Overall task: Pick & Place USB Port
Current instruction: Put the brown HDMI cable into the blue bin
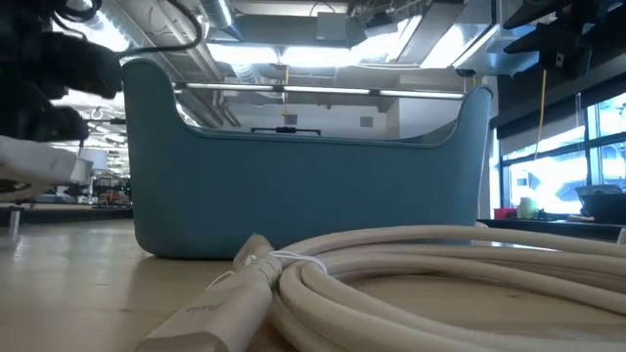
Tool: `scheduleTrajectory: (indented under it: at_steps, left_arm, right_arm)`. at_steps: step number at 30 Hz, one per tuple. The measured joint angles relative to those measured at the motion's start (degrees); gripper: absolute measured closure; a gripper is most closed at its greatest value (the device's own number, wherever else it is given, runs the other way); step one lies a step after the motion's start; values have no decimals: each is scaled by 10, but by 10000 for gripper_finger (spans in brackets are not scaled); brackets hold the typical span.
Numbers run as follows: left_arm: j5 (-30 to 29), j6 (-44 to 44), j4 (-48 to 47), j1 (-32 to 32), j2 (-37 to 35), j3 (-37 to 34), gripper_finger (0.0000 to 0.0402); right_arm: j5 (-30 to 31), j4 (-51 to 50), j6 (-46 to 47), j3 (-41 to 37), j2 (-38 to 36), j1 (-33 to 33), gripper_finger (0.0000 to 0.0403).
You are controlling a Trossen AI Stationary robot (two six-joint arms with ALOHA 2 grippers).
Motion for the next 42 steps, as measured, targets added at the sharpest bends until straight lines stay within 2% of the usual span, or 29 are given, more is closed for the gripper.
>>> scheduleTrajectory:
  at_steps: [8, 14, 19, 21, 23, 25, 27, 30, 36, 42]
  left_arm:
    - [-62, 13, -175, 0, -36, 79, 377]
    - [-186, 12, -282, 1, -66, 176, 378]
    - [-325, 34, -264, 31, -83, 244, 378]
    - [-365, 67, -218, 47, -85, 262, 378]
    - [-387, 129, -128, 67, -85, 267, 378]
    - [-379, 209, -17, 91, -81, 267, 378]
    - [-339, 287, 85, 118, -64, 268, 378]
    - [-268, 353, 165, 158, -28, 268, 378]
    - [-161, 364, 164, 237, 62, 267, 378]
    - [-52, 357, 168, 275, 160, 267, 378]
  right_arm:
    - [0, 0, 0, 0, 0, 0, 256]
    - [0, 0, -1, 0, 0, 0, 256]
    - [0, 0, -5, 0, 0, 0, 256]
    - [0, 0, -5, 0, 0, 0, 256]
    - [0, 0, -5, 0, 0, 0, 256]
    - [0, 0, -4, 0, 0, 0, 256]
    - [0, 0, -4, 0, 0, 0, 256]
    - [0, 0, -2, 0, 0, 0, 256]
    - [0, -1, -1, 0, 0, 0, 256]
    - [0, -1, -2, 0, 0, 0, 256]
